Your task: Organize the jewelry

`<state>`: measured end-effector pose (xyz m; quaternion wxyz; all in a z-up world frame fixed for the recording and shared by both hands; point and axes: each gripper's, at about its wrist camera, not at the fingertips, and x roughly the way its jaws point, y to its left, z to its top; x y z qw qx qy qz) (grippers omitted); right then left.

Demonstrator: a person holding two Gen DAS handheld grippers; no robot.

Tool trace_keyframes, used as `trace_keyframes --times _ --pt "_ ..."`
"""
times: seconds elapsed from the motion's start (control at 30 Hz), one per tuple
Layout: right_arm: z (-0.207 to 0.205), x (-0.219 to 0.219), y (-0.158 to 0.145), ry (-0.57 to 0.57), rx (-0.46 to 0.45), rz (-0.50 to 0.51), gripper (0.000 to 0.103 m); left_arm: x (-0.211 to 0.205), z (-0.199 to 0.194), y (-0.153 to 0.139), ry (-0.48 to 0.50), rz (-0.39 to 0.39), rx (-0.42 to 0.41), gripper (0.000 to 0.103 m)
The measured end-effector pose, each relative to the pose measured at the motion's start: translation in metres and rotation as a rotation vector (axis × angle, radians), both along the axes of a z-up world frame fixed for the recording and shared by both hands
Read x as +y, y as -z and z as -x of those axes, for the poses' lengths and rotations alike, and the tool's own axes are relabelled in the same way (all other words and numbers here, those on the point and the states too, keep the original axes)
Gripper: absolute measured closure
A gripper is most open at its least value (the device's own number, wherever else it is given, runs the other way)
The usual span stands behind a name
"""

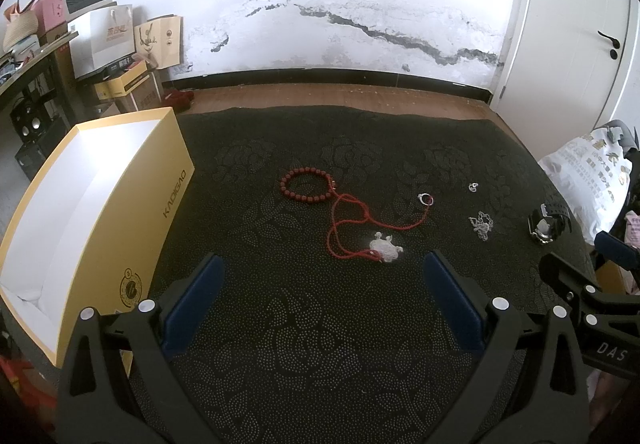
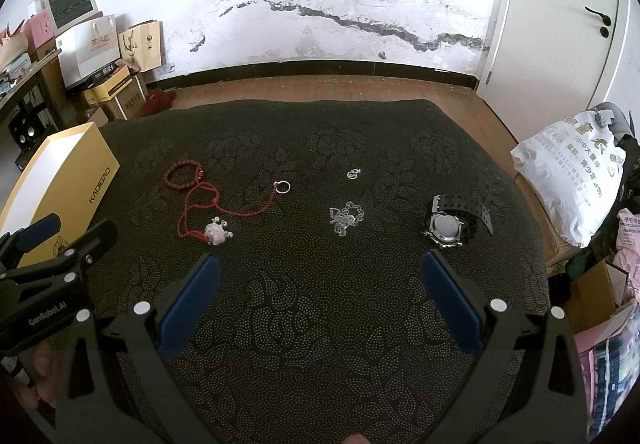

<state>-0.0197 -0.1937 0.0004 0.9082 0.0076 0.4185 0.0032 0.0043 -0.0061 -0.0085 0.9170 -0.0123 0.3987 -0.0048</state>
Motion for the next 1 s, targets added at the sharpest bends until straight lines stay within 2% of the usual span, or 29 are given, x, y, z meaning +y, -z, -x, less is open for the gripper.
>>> trace_keyframes --times 1.0 --pt "0.0018 -0.0003 -0.0012 0.002 0.000 0.000 0.006 0.0016 -0.0001 0.0020 0.000 0.005 0.007 0.006"
